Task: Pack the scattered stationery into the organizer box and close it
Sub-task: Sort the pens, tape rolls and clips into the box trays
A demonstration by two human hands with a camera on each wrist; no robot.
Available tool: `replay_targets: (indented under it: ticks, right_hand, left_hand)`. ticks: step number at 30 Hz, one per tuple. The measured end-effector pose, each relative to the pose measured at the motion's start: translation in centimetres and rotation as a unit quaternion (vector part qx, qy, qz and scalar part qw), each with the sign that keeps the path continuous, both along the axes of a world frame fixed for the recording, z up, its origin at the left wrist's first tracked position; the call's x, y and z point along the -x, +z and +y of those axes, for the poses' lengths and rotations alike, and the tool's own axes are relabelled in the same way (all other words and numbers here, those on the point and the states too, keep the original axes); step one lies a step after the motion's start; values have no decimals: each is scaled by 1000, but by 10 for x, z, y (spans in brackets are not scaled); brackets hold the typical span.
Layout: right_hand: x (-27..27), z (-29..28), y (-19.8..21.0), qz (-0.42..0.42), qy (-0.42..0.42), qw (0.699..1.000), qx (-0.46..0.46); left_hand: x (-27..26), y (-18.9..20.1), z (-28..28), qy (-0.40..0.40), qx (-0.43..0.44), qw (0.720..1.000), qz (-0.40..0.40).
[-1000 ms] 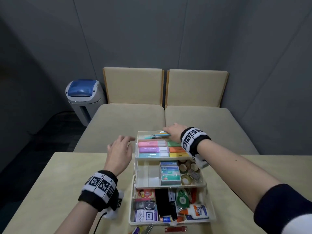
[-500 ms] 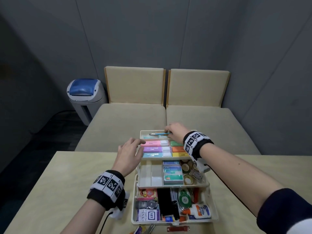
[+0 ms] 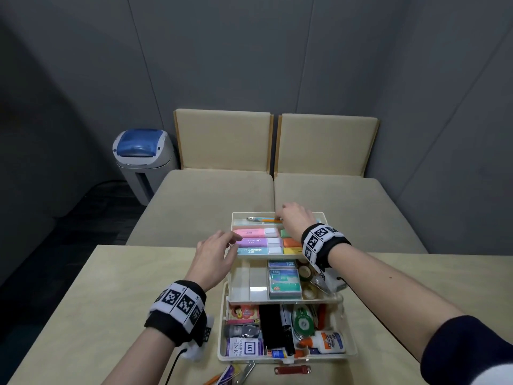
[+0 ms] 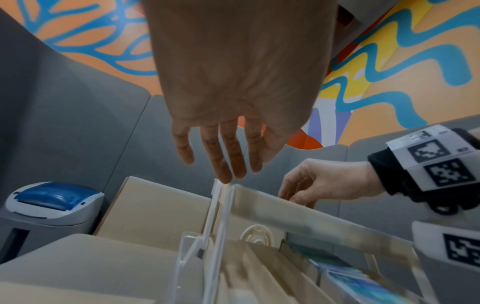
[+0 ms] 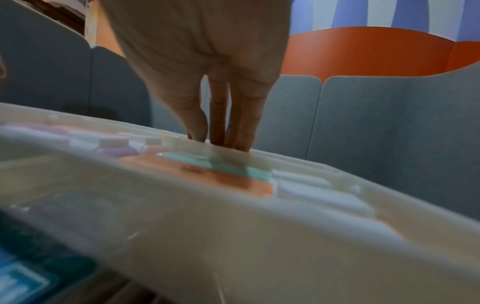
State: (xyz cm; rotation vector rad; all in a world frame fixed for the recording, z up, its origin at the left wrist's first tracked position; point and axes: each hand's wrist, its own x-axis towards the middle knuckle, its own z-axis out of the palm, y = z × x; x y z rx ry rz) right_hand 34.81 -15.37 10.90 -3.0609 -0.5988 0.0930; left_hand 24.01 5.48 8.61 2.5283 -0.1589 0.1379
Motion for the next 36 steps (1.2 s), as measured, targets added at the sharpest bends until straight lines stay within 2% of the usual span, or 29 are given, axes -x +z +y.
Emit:
replay_targets:
  ticks: [6,8,11,15,18,22,25,27,29,33,36]
  right_hand:
    - [14,-3,7,-14,3,997,72]
    - [26,-6,12,-26,3,998,62]
    - [52,-21,19,-12,-7,999,-43]
    - [111,-53,23,31,-19,972,-232]
    - [166,-77,13,50,-43,955,-290]
    - [226,-116,-28,92,-120,952,-268]
    - [264,-151,-71,118,-225,955,-153]
    - [289,-171,-100,183,-277,941,-61]
    - [313,-181,-127,250,-292,923,-19]
    - [339,-187,-154,261,-295,917,-60]
    - [341,-193,-151,262,-337,891,-154]
  left_hand:
    - [12,5,7,-3,6,1000,-13]
    - [19,8,5,-3,12,1000,-18]
    - [35,14,-5,-14,23,999,-30]
    - [73,15,-36,-60,48,996,-40]
    - [107,1,-64,-110,47,993,-8]
    - [144,-32,-102,-195,-27,979,60]
    - [166,-58,-120,-234,-85,961,117]
    - [177,-71,-127,-241,-112,952,149]
    - [187,-80,-134,-244,-130,944,179]
    - [202,-94,-150,-252,-150,930,223]
    - [211,-101,-162,-243,-150,931,228]
